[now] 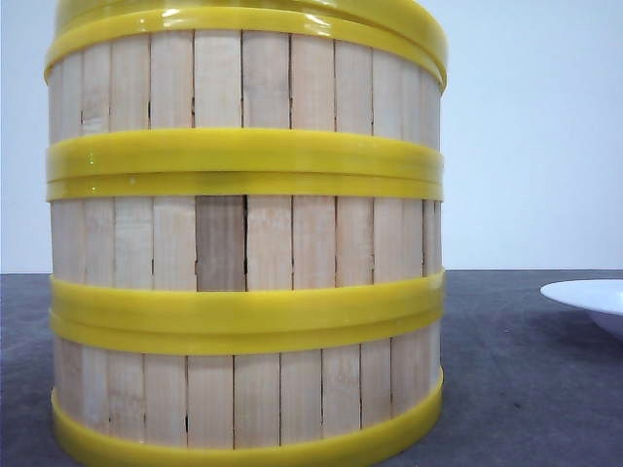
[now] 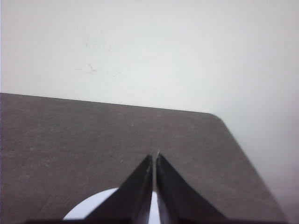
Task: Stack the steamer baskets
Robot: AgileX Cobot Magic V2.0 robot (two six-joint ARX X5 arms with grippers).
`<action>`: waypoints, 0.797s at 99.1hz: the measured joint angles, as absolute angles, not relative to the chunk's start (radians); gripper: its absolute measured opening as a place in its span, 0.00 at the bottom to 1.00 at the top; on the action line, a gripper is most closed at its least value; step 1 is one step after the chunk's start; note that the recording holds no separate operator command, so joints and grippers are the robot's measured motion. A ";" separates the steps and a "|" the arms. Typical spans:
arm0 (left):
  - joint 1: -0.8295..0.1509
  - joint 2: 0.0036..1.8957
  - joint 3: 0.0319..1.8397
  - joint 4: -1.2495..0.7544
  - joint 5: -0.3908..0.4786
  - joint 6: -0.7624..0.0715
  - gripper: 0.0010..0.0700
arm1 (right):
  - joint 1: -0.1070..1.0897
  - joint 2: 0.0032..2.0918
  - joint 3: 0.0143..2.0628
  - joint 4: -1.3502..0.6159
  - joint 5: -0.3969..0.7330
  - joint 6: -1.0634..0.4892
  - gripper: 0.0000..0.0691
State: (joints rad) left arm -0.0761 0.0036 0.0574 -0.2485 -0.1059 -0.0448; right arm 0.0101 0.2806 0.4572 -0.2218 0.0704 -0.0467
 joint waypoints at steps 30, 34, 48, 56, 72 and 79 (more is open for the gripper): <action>-0.076 0.004 0.057 -0.249 -0.106 -0.045 0.03 | 0.010 0.074 0.127 -0.167 0.078 0.079 0.01; -0.076 0.004 0.057 -0.249 -0.106 -0.045 0.03 | 0.010 0.058 0.105 -0.167 0.078 0.083 0.01; -0.076 0.004 0.057 -0.249 -0.106 -0.045 0.03 | 0.010 0.021 0.037 -0.164 0.078 0.086 0.01; -0.076 0.004 0.058 -0.249 -0.106 -0.045 0.03 | 0.010 0.007 0.017 -0.165 0.078 0.085 0.01; -0.076 0.004 0.058 -0.249 -0.106 -0.045 0.03 | 0.010 0.006 0.017 -0.168 0.078 0.039 0.01; -0.076 0.004 0.057 -0.249 -0.106 -0.045 0.03 | 0.010 0.006 0.017 -0.168 0.078 0.014 0.01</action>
State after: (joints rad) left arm -0.0761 0.0036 0.0574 -0.2485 -0.1059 -0.0448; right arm 0.0101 0.0063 0.0166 -0.1684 0.0780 0.0143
